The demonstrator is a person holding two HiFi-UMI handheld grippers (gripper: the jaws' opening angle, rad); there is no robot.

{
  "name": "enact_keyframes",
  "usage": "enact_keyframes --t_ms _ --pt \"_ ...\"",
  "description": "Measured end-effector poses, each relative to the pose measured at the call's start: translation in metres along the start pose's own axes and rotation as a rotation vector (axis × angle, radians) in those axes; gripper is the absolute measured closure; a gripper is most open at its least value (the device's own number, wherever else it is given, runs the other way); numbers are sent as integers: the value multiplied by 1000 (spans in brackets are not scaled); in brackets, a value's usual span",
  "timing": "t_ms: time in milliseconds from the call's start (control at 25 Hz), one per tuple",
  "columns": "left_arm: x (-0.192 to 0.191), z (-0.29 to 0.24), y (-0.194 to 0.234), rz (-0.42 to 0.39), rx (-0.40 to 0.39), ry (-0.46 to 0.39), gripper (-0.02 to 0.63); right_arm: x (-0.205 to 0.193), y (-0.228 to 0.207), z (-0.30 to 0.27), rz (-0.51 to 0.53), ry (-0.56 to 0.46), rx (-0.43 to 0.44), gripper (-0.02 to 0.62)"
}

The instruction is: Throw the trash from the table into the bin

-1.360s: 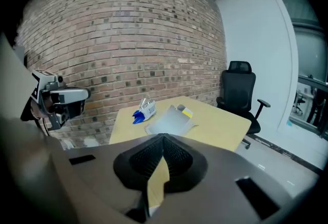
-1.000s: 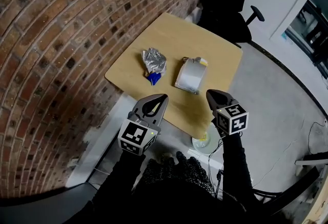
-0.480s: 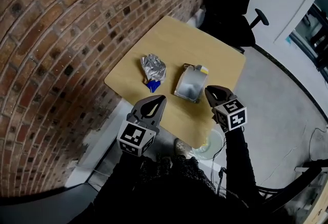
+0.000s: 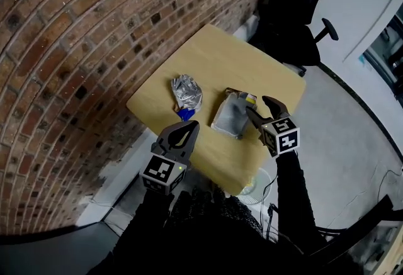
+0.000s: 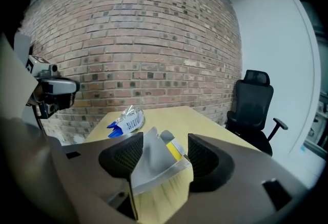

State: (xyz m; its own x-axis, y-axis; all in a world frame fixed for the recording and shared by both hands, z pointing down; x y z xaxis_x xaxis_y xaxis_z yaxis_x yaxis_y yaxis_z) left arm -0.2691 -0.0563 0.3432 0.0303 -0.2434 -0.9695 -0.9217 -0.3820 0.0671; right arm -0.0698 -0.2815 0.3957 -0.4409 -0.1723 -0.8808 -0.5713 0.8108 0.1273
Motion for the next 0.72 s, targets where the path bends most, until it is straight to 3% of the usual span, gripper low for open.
enact_keyframes --t_ms 320,720 --pt "1 -8 12 12 37 29 598 -3 -6 -48 56 79 129 339" --pt "-6 -9 16 26 68 41 598 -21 -6 -75 106 229 220 342"
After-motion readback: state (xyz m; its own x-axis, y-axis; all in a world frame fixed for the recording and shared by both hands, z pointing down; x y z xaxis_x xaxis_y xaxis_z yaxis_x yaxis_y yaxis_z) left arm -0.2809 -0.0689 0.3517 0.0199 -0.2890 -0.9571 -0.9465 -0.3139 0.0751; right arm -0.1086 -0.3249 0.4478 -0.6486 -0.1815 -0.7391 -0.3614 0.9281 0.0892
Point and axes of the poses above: the fingertips, and each gripper's own axes: z backward along the fingers, y to its left, x out of its top, the point moved 10 cm from there along z, backward along the fingers, and after that the axes turned 14 degrees about -x, right-handed, at the moved point
